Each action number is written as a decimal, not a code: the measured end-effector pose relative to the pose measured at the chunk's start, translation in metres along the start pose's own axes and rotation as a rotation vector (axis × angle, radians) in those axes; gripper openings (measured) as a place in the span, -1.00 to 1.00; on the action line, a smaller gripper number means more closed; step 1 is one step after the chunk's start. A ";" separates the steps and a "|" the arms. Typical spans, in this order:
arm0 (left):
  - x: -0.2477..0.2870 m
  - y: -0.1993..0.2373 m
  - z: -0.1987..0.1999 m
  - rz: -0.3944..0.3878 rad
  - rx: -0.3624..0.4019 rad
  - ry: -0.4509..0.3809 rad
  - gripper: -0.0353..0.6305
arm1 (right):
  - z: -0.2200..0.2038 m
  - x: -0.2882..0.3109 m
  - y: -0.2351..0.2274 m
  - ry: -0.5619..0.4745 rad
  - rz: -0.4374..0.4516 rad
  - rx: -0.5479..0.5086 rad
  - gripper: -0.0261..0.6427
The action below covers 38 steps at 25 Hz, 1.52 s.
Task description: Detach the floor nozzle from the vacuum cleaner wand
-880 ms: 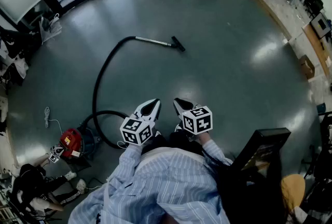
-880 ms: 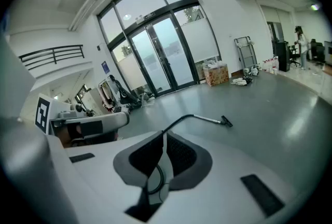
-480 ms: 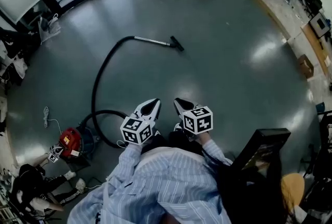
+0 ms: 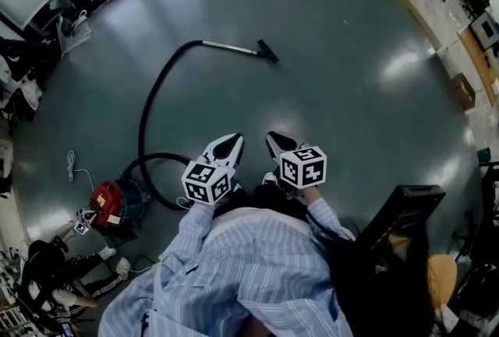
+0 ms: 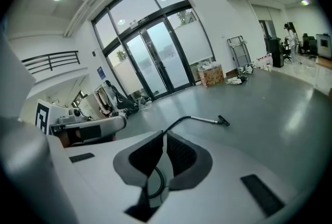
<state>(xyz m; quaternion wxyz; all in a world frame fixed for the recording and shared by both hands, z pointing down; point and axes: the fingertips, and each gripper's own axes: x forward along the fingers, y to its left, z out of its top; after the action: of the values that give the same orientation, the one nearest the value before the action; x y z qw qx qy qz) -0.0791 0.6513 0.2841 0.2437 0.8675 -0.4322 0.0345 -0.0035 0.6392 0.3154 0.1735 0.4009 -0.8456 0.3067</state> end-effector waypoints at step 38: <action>0.153 0.060 0.040 0.043 -0.007 0.059 -0.88 | 0.064 0.076 -0.131 0.083 0.025 0.058 -0.84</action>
<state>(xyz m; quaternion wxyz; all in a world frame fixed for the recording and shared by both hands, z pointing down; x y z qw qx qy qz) -0.0358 0.4906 0.3142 0.2587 0.8558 -0.4434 0.0635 0.0493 0.4898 0.3578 0.1931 0.3820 -0.8334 0.3496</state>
